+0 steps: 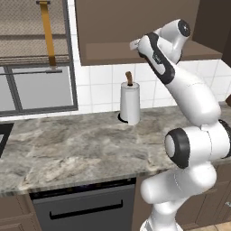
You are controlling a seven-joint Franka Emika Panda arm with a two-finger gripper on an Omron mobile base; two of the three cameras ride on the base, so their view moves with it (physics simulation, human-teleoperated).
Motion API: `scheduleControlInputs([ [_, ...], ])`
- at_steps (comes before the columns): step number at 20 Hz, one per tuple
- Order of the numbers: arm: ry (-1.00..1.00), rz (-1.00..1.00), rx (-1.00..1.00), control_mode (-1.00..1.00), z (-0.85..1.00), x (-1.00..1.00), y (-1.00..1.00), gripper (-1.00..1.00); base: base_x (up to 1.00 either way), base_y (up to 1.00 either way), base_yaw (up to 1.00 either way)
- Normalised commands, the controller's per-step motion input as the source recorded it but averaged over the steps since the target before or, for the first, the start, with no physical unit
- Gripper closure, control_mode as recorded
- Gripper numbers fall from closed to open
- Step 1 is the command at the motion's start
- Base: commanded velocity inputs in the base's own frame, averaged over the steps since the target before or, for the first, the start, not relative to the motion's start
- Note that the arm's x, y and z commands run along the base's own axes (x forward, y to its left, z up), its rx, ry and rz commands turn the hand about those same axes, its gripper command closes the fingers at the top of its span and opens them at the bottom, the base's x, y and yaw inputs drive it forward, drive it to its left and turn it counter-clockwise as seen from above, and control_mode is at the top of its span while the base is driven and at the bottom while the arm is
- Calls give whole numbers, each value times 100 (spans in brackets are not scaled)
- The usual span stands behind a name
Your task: Open the cabinet and move the ladle to the pot. Then close the cabinet.
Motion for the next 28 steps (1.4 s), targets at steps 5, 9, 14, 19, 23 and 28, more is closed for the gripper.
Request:
scheduleControlInputs([
  [5,-21,0,0,-100,71,-100,69,100,0,0,0],
  [9,-1,0,0,-100,100,-100,36,100,0,0,0],
  [14,2,0,0,-100,66,-100,0,100,0,0,0],
  [19,5,0,0,-100,-29,-100,-22,100,0,0,0],
  [23,-2,0,0,-100,-60,-100,-42,100,0,0,0],
  [28,0,0,0,-100,-57,-93,-26,100,0,0,0],
])
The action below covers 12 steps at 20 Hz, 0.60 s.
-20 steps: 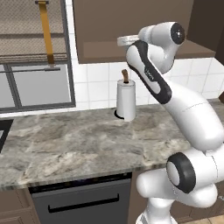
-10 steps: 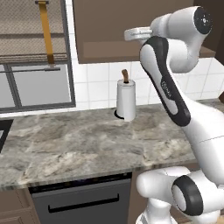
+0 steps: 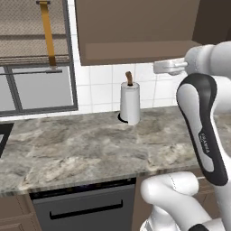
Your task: Open the cabinet and move the ladle to the pot. Then close the cabinet.
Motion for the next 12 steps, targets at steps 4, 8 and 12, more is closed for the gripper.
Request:
scheduleControlInputs([
  [4,0,0,0,-100,-50,-51,-15,100,0,0,0],
  [8,0,0,0,-100,-31,-21,-9,100,0,0,0],
  [12,0,0,0,-100,-11,0,-4,100,0,0,0],
])
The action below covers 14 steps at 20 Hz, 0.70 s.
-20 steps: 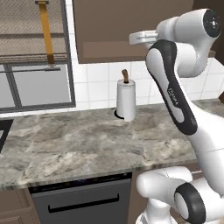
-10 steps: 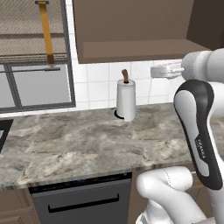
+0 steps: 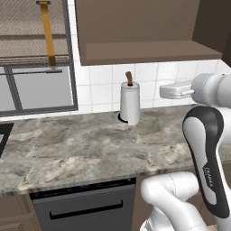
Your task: Open the cabinet and move the ladle to the pot. Then close the cabinet.
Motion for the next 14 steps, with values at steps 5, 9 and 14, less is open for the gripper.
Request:
scheduleControlInputs([
  [5,0,0,0,100,0,-3,0,100,-51,0,0],
  [9,0,0,0,100,0,0,0,100,-100,3,-2],
  [14,0,0,0,100,0,0,0,100,-97,60,-4],
])
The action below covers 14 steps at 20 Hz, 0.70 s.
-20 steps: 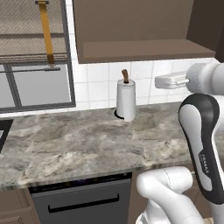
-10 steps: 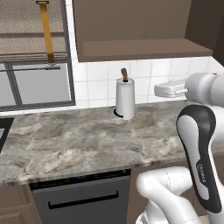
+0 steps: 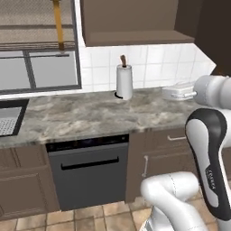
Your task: Open the cabinet and move the ladle to the pot. Then close the cabinet.
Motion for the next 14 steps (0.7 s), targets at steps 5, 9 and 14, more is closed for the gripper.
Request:
scheduleControlInputs([
  [5,0,0,0,100,0,0,0,100,-67,67,0],
  [9,0,0,0,100,0,0,0,100,-15,27,69],
  [14,0,0,0,100,0,0,0,100,0,1,97],
])
